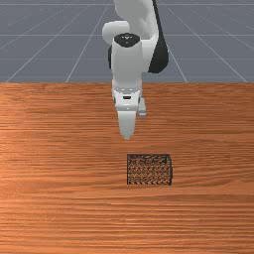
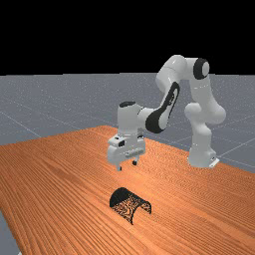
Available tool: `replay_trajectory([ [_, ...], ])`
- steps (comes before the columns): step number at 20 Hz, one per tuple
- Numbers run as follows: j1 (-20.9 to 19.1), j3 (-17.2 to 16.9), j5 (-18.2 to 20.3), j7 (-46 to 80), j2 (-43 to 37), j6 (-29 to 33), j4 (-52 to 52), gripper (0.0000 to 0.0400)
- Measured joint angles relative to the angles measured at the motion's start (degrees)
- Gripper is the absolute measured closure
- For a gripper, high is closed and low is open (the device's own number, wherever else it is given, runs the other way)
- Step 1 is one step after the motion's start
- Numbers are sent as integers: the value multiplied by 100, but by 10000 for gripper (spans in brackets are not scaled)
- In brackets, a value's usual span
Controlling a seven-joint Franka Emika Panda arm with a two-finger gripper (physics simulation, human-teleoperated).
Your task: Rotate the holder till the hole upward
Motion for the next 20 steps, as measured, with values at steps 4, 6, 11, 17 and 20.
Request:
replay_trajectory([
  [4,0,0,0,0,0,0,0,346],
  [6,6,1,-2,17,16,-62,37,223],
  [11,-14,211,365,-70,16,-13,16,18],
  [17,203,486,646,193,86,17,94,1],
  [20,710,317,162,1249,167,-25,246,0],
])
